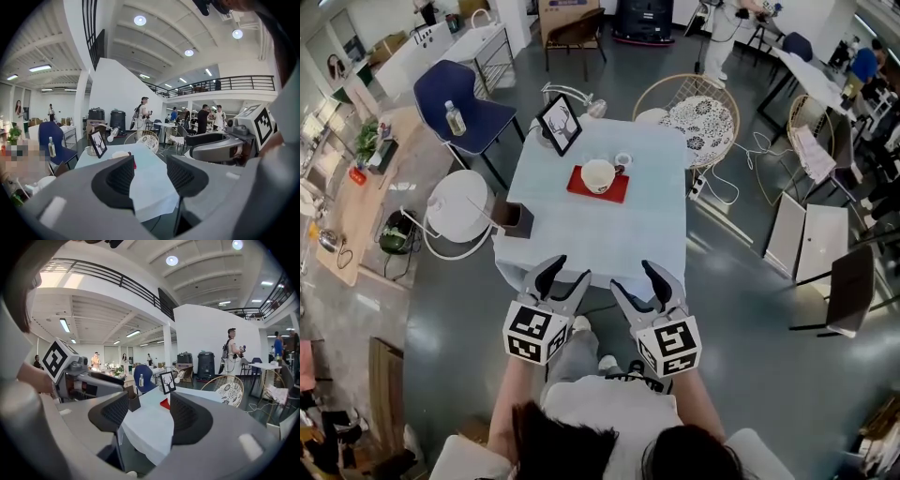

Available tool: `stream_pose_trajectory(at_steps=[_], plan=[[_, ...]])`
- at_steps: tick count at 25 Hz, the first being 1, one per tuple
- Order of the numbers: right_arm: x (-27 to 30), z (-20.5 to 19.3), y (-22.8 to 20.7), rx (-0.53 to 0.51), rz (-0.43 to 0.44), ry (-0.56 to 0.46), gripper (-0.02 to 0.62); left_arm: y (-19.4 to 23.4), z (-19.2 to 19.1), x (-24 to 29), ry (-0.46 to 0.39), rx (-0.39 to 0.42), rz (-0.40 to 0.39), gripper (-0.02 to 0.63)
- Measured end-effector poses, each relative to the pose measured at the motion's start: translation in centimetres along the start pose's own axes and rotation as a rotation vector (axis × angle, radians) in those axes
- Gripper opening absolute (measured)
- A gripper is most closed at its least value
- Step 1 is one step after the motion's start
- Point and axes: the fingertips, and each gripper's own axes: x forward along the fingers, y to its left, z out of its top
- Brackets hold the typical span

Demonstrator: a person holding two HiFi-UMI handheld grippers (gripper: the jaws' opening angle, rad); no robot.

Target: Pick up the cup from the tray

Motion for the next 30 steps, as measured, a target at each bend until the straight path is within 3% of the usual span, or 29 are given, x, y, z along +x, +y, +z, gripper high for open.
stream_pose_trajectory(at_steps=[11,17,24,30], plan=[[4.9,1.6,-0.4,0.007,-0.014,0.007,0.301,2.9,0.7,2.6,0.065,0.176,-0.094,0.199],[7.7,1.8,-1.0,-0.062,-0.068,0.042,0.302,5.9,1.6,3.9,0.06,0.137,-0.117,0.199],[10.5,2.5,-1.5,-0.03,-0.099,0.038,0.307,8.7,2.3,5.6,0.067,0.15,-0.157,0.199],[11.6,2.3,-2.4,-0.006,-0.13,0.046,0.31,10.6,2.8,6.8,0.067,0.18,-0.147,0.199]])
